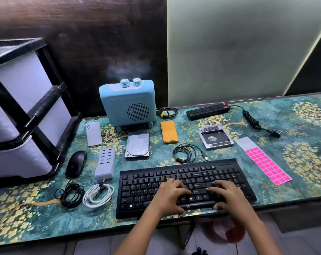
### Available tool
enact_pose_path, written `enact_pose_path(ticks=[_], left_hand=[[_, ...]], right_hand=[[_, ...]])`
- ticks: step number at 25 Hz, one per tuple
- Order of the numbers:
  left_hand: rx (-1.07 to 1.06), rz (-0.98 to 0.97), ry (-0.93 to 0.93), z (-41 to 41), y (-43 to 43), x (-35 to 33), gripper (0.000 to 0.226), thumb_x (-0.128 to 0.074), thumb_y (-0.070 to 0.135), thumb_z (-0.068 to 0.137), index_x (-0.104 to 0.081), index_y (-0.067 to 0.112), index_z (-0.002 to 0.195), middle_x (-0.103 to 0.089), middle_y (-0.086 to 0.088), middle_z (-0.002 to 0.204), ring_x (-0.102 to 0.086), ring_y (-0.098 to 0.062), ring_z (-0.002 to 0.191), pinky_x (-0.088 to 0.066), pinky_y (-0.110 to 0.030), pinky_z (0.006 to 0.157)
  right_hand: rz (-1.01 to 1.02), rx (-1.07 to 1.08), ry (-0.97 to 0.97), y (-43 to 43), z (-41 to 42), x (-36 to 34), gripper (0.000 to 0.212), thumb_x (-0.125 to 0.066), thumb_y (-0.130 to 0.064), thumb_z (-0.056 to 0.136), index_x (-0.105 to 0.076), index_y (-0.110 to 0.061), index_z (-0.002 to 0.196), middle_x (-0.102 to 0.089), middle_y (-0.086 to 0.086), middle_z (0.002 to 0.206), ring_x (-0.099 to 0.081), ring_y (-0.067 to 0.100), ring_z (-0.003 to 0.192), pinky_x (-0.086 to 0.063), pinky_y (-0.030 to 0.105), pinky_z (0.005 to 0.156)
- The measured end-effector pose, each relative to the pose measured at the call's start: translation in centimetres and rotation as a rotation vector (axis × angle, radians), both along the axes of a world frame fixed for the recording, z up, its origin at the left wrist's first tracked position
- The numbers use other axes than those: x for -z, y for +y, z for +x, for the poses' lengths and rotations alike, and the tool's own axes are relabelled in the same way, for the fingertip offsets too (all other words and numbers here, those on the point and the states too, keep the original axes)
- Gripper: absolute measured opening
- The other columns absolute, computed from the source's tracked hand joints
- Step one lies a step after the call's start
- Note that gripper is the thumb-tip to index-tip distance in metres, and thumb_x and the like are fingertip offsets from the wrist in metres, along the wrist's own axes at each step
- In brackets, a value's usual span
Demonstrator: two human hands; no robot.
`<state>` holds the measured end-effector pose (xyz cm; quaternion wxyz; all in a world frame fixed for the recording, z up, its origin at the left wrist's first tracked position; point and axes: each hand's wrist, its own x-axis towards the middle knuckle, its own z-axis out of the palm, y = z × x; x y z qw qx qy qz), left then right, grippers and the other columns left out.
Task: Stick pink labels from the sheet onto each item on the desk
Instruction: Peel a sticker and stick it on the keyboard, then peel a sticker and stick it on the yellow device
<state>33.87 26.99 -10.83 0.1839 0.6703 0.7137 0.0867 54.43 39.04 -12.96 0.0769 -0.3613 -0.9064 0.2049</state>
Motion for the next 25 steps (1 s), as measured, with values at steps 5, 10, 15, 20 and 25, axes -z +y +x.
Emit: enact_pose_path(ticks=[5, 10, 15, 20, 25], left_hand=[[-0.055, 0.022, -0.074, -0.2, -0.5, 0.9, 0.06, -0.072, 0.041, 0.068, -0.053, 0.035, 0.125, -0.051, 0.005, 0.12, -0.04, -0.014, 0.115, -0.032, -0.032, 0.098], [-0.211, 0.208, -0.23, 0.4, -0.4, 0.8, 0.048, -0.058, 0.043, 0.082, -0.049, 0.031, 0.128, -0.046, 0.009, 0.125, -0.038, -0.007, 0.121, -0.03, -0.027, 0.107], [-0.277, 0.282, -0.368, 0.0, 1.4, 0.0, 0.036, -0.06, 0.028, 0.084, -0.055, 0.026, 0.119, -0.048, 0.012, 0.114, -0.044, -0.002, 0.113, -0.037, -0.018, 0.1], [-0.284, 0.275, -0.402, 0.3, 4.8, -1.0, 0.034, -0.059, 0.022, 0.086, -0.055, 0.023, 0.119, -0.044, 0.016, 0.108, -0.043, 0.005, 0.106, -0.027, 0.006, 0.086], [-0.25, 0.273, -0.39, 0.6, 9.8, -2.0, 0.033, -0.058, 0.021, 0.086, -0.056, 0.021, 0.119, -0.05, 0.011, 0.11, -0.048, -0.003, 0.108, -0.037, -0.01, 0.093]], right_hand=[[-0.054, 0.017, 0.058, -0.7, 0.4, 0.6, 0.05, -0.081, -0.016, 0.06, -0.067, -0.027, 0.107, -0.059, -0.004, 0.12, -0.05, 0.021, 0.116, -0.041, 0.038, 0.098], [-0.116, 0.331, 0.488, -1.5, -0.5, -0.8, 0.033, -0.068, 0.0, 0.076, -0.066, -0.027, 0.094, -0.06, -0.028, 0.093, -0.055, -0.011, 0.094, -0.039, 0.001, 0.084], [-0.242, 0.47, 0.639, 0.3, -1.3, -1.3, 0.04, -0.065, 0.0, 0.078, -0.063, -0.038, 0.089, -0.067, -0.019, 0.088, -0.061, 0.003, 0.088, -0.047, 0.004, 0.069], [-0.227, 0.524, 0.673, 4.3, -1.1, -3.1, 0.026, -0.063, 0.002, 0.079, -0.067, -0.015, 0.099, -0.066, 0.006, 0.093, -0.06, -0.009, 0.077, -0.047, 0.004, 0.059], [-0.175, 0.561, 0.594, 10.0, 0.1, -4.2, 0.03, -0.062, 0.001, 0.081, -0.062, -0.008, 0.109, -0.065, 0.014, 0.107, -0.061, 0.028, 0.095, -0.049, 0.032, 0.072]])
